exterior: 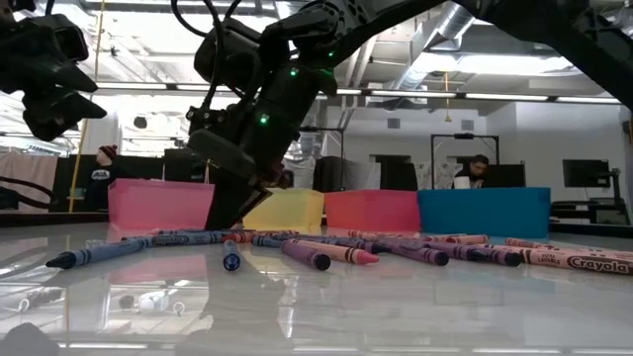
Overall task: Sort crayons
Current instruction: Put the blue crayon into the red bin
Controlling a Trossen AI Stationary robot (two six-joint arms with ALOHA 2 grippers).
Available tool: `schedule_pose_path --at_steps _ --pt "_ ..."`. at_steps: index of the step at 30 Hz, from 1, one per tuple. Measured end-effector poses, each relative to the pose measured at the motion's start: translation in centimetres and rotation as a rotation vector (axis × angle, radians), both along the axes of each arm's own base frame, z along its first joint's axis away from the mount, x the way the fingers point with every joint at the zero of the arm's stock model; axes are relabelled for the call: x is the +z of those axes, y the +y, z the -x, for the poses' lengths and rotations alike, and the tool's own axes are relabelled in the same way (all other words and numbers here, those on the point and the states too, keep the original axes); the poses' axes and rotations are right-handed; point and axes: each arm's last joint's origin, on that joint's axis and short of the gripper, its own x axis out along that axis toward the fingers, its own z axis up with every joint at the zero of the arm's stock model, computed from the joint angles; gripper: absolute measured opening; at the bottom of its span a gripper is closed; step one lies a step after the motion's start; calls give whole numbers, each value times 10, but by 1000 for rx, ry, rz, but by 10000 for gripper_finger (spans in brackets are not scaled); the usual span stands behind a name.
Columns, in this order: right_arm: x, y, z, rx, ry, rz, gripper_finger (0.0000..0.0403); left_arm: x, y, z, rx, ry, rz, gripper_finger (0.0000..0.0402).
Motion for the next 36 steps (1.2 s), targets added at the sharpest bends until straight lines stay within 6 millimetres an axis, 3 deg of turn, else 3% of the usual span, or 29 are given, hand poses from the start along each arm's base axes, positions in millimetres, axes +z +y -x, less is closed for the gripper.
schedule_pose_path --at_steps 7,23,36 --pt "5 0 -2 -59 -12 -37 5 -1 0 0 10 4 -8 165" --pt "25 -13 1 -4 78 0 7 0 5 1 163 -22 -26 165" --pt "46 -41 24 61 222 63 8 -4 10 4 339 -28 -21 165"
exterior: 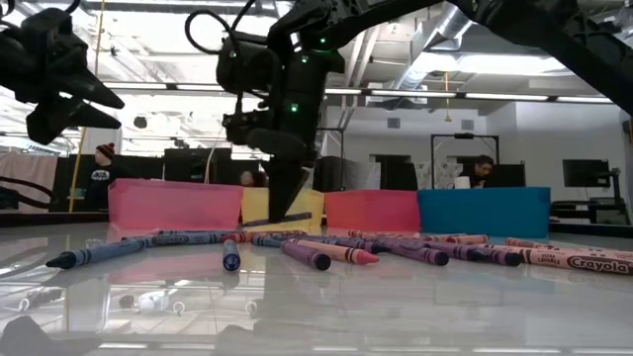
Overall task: Sort crayons
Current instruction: Put the blue crayon into the red bin
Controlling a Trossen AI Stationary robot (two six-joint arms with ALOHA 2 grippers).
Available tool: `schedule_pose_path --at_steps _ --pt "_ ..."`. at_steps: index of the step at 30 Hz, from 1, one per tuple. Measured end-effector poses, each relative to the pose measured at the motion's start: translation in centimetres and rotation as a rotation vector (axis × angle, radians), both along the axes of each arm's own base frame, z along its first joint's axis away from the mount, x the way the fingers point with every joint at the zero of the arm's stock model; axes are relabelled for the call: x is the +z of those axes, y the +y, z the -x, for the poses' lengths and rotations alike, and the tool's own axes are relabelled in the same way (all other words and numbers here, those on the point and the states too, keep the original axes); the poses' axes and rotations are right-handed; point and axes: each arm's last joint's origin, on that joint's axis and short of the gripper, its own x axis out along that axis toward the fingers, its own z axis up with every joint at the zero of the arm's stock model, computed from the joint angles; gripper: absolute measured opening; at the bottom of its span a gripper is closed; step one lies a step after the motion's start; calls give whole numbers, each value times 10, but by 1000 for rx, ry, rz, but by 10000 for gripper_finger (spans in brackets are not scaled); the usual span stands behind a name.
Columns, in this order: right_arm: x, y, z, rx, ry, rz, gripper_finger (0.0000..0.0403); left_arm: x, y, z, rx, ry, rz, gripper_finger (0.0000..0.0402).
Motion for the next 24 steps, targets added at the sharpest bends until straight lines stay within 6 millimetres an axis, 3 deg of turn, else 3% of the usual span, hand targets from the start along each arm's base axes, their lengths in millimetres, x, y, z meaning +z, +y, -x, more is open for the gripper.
schedule_pose_path --at_steps 10,24 --pt "-3 -19 12 1 120 -5 8 -8 1 2 6 49 9 165" --pt "3 -65 32 55 207 -90 2 -28 -2 -3 60 53 86 165"
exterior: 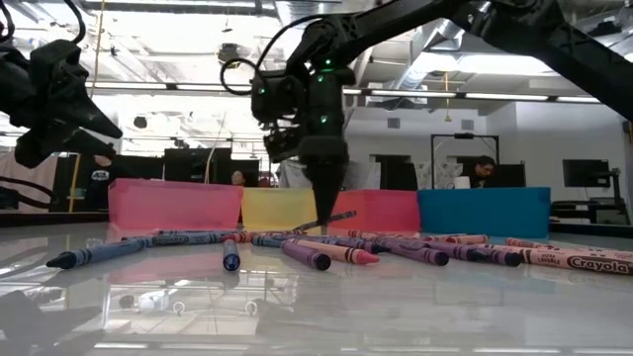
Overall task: Sort crayons
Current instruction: Put the blue crayon into the red bin
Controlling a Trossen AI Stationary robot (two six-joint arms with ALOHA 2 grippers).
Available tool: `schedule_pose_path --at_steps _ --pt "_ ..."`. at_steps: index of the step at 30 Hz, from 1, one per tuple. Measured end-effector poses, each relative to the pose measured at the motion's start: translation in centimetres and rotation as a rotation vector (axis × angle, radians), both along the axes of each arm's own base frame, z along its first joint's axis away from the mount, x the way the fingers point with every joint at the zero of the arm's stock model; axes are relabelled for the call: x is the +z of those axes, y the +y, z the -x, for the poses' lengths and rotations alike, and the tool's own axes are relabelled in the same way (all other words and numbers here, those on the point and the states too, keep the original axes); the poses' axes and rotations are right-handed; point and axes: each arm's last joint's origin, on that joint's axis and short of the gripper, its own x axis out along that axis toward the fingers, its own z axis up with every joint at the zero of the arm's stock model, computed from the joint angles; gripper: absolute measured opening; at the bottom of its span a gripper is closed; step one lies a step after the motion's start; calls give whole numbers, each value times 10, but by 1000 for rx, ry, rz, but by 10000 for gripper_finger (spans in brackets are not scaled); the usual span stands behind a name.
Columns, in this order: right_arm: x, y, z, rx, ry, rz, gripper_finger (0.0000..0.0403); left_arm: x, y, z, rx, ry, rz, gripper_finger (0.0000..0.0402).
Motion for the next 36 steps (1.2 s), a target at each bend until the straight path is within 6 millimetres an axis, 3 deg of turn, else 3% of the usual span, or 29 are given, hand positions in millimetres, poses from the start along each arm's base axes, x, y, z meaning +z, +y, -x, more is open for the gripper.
schedule_pose_path --at_steps 4,8,14,17,21,27,30,36 --pt "22 -11 12 22 -22 -64 1 0 -1 0 -19 7 11 165" --pt "57 -19 32 40 -76 -132 1 -1 -1 0 -37 16 20 165" --pt "84 -30 84 -18 -141 -154 0 -1 -1 0 -39 20 16 165" --pt "84 -33 116 -100 -231 -118 0 -1 -1 0 -41 21 16 165" --pt "78 -37 150 -261 -488 -29 0 -1 -1 0 -31 15 12 165" --pt "74 -45 166 -494 -871 166 2 0 0 0 7 -1 1 165" --pt "65 -50 169 -547 -895 244 5 0 0 0 7 -1 1 165" --pt "31 -65 167 -609 -759 280 7 0 0 0 8 -2 2 165"
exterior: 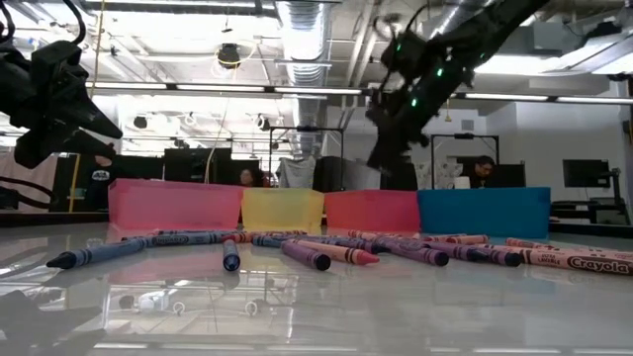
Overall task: Sort crayons
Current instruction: Put the blue crayon into the red bin, then put the red crayon into the yellow bin
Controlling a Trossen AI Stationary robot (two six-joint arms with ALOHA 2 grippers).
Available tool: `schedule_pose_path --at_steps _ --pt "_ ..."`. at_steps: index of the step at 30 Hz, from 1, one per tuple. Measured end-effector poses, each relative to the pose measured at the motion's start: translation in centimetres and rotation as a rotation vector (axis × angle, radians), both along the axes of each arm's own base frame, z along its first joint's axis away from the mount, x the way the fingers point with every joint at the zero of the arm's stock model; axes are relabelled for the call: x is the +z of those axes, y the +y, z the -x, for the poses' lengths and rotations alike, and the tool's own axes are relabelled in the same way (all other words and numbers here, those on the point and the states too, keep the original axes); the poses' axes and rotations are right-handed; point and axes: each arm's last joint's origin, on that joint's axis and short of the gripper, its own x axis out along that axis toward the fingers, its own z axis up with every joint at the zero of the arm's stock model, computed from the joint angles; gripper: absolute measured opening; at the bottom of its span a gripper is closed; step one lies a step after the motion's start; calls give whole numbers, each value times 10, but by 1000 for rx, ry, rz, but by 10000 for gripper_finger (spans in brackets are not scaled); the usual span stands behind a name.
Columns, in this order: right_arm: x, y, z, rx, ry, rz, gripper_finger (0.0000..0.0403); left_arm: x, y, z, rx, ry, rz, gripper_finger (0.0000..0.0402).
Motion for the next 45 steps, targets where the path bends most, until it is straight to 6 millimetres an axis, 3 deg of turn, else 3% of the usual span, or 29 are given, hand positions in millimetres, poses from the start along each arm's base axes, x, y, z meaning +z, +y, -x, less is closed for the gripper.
schedule_pose_path --at_steps 9,20,32,35,40,45 --pt "-45 -9 -15 5 107 -65 8 0 0 0 13 -15 23 165" --pt "-54 -19 -13 -45 115 -87 14 0 0 0 16 -17 24 165" --pt "-53 -21 -13 -46 105 -76 77 0 0 0 1 3 -18 165" --pt "-44 -23 -18 -36 90 -75 82 0 0 0 1 3 -18 165" --pt "-10 -21 -38 45 13 -83 83 0 0 0 1 2 -17 165" --pt "19 -5 -58 141 -67 -94 83 0 0 0 -1 3 -16 165"
